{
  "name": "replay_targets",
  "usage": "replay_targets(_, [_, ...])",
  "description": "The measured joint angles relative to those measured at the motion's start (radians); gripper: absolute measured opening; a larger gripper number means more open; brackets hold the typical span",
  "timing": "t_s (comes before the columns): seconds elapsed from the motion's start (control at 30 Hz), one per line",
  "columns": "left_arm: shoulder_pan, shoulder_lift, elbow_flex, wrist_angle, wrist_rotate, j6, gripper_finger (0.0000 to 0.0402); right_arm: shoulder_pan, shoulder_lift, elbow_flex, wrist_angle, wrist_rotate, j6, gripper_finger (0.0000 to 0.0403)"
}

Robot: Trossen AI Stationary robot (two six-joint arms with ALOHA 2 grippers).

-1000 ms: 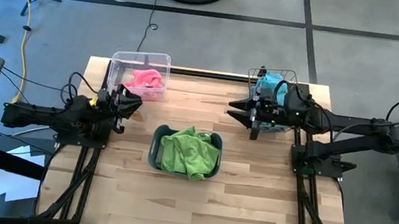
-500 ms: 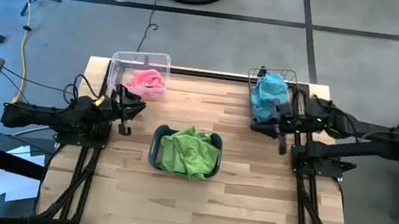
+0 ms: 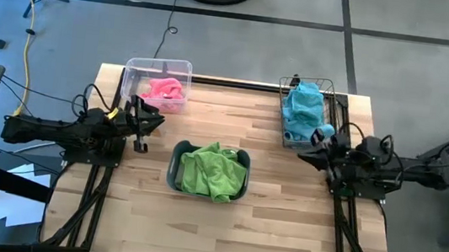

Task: Sort microfiber towel by color & place in baskets
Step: Return to Home Position

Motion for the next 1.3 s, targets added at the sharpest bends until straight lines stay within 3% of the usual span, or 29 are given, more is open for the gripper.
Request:
replay_targets(0.23, [0.000, 0.000, 0.000, -0.013, 0.001, 0.001, 0.0028, 0.000, -0.056, -0.122, 0.043, -0.004, -0.036, 0.0000])
replay_targets(0.43, [0.000, 0.000, 0.002, -0.014, 0.003, 0.001, 0.0028, 0.001, -0.082, -0.226, 0.199, -0.022, -0.037, 0.0000])
replay_targets(0.63, [0.000, 0.000, 0.002, -0.014, 0.003, 0.002, 0.0028, 0.001, -0.083, -0.226, 0.182, -0.054, -0.111, 0.0000])
replay_targets(1.07, [0.000, 0.000, 0.002, -0.014, 0.003, 0.002, 0.0028, 0.001, -0.082, -0.226, -0.182, 0.002, -0.113, 0.0000])
replay_targets(1.3, [0.000, 0.000, 0.002, -0.013, 0.002, 0.002, 0.0028, 0.001, -0.066, -0.225, -0.183, 0.007, -0.011, 0.0000])
